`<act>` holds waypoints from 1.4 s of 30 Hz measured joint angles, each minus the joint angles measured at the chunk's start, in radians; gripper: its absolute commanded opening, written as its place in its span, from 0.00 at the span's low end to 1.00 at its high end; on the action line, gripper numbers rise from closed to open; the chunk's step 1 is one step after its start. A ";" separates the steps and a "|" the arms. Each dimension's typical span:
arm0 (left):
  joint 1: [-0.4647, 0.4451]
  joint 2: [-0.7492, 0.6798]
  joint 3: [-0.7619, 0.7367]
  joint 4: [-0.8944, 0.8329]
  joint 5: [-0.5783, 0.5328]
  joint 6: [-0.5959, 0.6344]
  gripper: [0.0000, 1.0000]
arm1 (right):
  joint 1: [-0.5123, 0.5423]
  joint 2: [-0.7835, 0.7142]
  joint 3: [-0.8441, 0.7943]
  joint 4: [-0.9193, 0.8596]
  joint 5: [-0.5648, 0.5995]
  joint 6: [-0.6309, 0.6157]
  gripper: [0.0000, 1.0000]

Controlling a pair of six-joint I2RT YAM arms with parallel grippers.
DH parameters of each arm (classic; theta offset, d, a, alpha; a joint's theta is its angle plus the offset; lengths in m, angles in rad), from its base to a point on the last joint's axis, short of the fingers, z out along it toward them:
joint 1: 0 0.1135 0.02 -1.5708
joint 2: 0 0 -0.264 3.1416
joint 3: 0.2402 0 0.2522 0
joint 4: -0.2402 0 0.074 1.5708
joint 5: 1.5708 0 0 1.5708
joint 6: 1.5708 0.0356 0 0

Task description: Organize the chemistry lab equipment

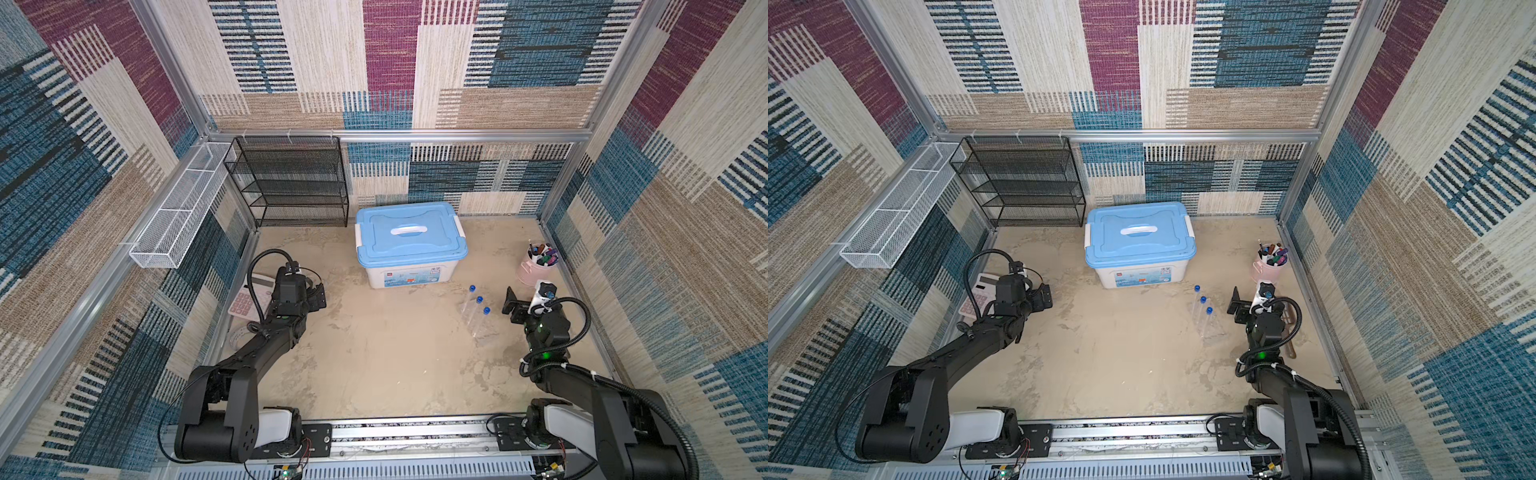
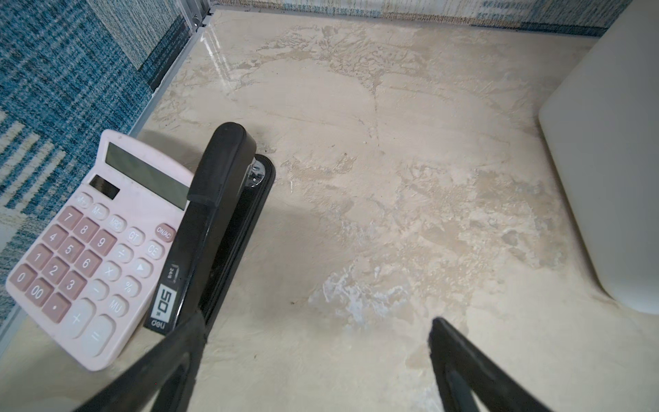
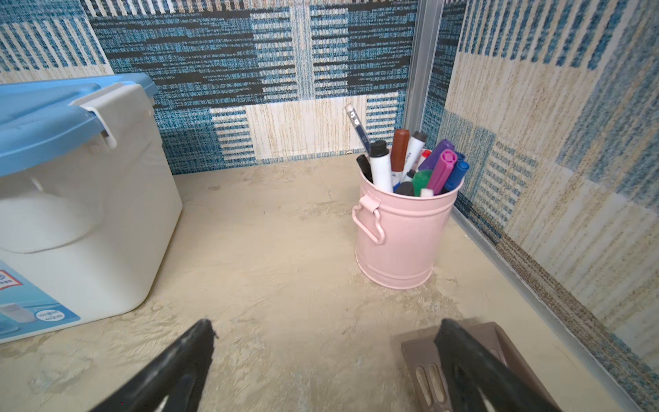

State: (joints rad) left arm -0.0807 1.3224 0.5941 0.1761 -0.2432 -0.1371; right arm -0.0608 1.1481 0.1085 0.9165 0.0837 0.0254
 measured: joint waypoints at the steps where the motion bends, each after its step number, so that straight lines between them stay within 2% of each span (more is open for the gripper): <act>1: 0.000 0.001 -0.011 0.023 -0.006 0.008 1.00 | 0.000 0.015 0.003 0.019 -0.006 0.000 0.99; 12: 0.001 0.074 -0.089 0.235 -0.016 0.052 1.00 | 0.000 0.263 0.082 0.201 -0.066 0.006 0.99; 20: 0.001 0.082 -0.113 0.333 -0.015 0.102 0.99 | 0.000 0.371 0.083 0.309 -0.141 0.004 0.99; 25: 0.010 0.126 -0.159 0.465 -0.015 0.128 0.99 | 0.001 0.380 0.083 0.328 -0.171 -0.005 0.99; 30: 0.035 0.172 -0.156 0.510 -0.005 0.134 0.99 | 0.001 0.382 0.083 0.336 -0.181 -0.010 0.99; 38: 0.098 0.211 -0.157 0.556 0.120 0.135 0.99 | 0.001 0.383 0.083 0.343 -0.182 -0.014 0.99; 42: 0.100 0.215 -0.159 0.583 0.151 0.132 0.99 | 0.001 0.383 0.090 0.342 -0.190 -0.019 0.99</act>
State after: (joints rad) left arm 0.0193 1.5375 0.4347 0.7589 -0.0925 -0.0048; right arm -0.0601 1.5311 0.1982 1.2583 -0.1062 0.0063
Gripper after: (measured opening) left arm 0.990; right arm 0.991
